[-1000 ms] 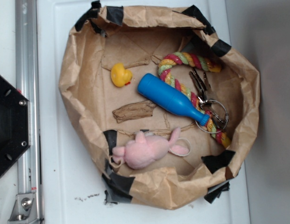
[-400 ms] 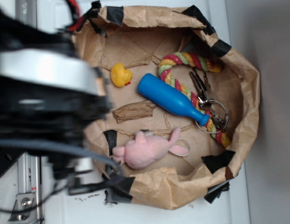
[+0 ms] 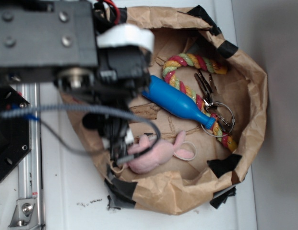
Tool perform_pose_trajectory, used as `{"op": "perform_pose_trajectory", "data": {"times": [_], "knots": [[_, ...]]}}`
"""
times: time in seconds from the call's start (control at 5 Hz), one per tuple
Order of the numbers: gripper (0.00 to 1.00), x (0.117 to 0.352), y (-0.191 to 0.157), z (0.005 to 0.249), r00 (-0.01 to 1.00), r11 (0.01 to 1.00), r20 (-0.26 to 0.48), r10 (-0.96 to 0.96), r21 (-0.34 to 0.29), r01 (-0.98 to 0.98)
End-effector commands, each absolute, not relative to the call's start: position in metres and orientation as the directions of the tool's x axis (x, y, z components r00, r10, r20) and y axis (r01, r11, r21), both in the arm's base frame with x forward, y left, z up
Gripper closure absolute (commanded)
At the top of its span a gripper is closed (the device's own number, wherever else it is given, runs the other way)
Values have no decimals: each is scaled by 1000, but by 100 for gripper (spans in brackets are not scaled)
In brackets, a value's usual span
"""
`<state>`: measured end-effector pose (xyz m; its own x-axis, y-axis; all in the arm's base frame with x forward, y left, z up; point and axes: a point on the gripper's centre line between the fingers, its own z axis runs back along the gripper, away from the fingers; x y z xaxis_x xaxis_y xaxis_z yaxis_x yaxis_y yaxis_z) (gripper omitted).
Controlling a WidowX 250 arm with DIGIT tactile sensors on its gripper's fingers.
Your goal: Grab the wood chip.
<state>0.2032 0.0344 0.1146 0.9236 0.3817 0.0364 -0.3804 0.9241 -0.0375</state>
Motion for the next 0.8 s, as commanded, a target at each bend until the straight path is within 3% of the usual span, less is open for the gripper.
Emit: {"op": "perform_pose_trajectory", "data": {"times": [0.0,0.2,0.6], "knots": [[0,220,37,61,917,913,11,400,81,-399],[0,228,26,33,941,938,-8,338,80,-336],[0,221,25,-1,955,957,-76,286,66,-281]]}}
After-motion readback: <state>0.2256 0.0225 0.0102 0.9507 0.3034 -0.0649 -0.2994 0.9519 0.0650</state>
